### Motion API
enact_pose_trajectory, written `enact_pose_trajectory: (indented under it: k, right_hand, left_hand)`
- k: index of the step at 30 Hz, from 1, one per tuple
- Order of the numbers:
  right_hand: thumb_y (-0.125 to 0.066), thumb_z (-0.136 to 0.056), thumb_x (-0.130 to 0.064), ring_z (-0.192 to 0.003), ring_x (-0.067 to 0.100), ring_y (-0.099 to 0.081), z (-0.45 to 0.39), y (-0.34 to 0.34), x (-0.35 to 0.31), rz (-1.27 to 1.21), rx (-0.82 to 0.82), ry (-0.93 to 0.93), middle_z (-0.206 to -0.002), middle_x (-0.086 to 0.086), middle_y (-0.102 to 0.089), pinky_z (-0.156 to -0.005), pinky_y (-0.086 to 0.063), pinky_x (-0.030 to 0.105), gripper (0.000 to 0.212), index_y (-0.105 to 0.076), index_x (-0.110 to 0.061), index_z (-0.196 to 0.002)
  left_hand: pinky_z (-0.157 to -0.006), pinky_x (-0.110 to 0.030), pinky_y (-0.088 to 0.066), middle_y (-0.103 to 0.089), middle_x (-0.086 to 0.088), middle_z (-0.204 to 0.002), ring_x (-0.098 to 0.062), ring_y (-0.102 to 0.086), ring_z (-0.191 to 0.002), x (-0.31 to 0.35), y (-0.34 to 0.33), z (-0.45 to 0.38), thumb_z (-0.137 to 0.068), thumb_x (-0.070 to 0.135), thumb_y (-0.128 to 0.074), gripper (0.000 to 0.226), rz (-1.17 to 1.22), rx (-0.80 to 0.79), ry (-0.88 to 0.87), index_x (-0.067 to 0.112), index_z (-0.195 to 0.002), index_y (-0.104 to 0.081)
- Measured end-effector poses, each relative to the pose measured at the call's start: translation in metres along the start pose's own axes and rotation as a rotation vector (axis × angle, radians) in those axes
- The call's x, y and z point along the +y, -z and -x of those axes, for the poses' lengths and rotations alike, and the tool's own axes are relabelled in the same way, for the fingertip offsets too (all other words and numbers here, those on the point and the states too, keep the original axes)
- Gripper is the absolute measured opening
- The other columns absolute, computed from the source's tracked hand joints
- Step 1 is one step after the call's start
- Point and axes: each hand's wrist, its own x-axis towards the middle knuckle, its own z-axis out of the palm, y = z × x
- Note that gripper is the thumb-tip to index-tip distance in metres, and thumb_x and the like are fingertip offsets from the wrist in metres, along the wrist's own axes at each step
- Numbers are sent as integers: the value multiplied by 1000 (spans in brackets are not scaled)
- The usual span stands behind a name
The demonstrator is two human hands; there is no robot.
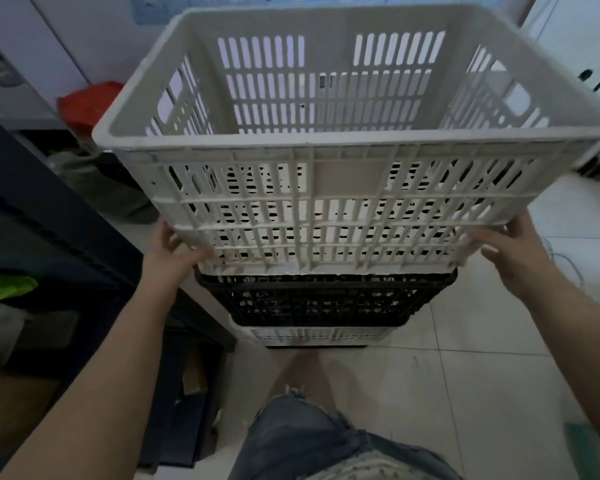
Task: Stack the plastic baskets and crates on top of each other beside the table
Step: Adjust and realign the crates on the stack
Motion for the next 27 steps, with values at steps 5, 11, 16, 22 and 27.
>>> enact_pose_trajectory:
  k: [5, 11, 16, 22, 27]
  right_hand:
    - [-89, -32, -51, -98, 8, -62, 13, -13, -38, -88, -16, 60, -108, -17, -60, -72, -59, 35, 86, -44, -40, -103]
    - [-90, -17, -51, -88, 7, -65, 22, -16, -42, -55, 18, 67, -101, -9, -64, -57, -56, 28, 110, -44, -29, -114]
    - [-90, -14, -55, -102, 17, -65, 26, -16, -41, -18, 22, 26, -114, -1, -64, -76, -55, 44, 124, -40, -27, -124]
    - [-88, -58, -23, -109, 21, -62, 28, -6, -37, 72, -87, -21, -130, 5, -59, -57, -56, 23, 96, -35, -18, -138]
    - [-77, -73, -5, -113, 20, -55, 14, 6, -41, 165, -65, 0, -131, 4, -57, -68, -45, 23, 77, -36, -13, -138]
  left_hand:
    - [-101, -45, -47, -55, 1, -118, -23, -54, -115, 39, 0, 10, -74, -3, -74, 61, 110, -9, -50, 21, -120, -41]
    - [-94, -53, -49, -52, -8, -137, -32, -53, -123, 57, 8, 4, -61, -7, -81, 92, 59, 44, 37, 19, -137, -35]
    - [-87, -53, -53, -52, -8, -136, -32, -53, -121, 59, 25, 5, -58, -5, -84, 95, 3, 49, 4, 19, -137, -36]
    - [-98, -53, -47, -48, -7, -142, -31, -49, -127, 48, 21, 25, -59, -5, -84, 99, 27, 86, 20, 20, -140, -34]
    - [-103, -53, -44, -49, -4, -143, -29, -47, -130, 54, 13, 31, -54, 3, -88, 102, -17, 125, 27, 22, -139, -36]
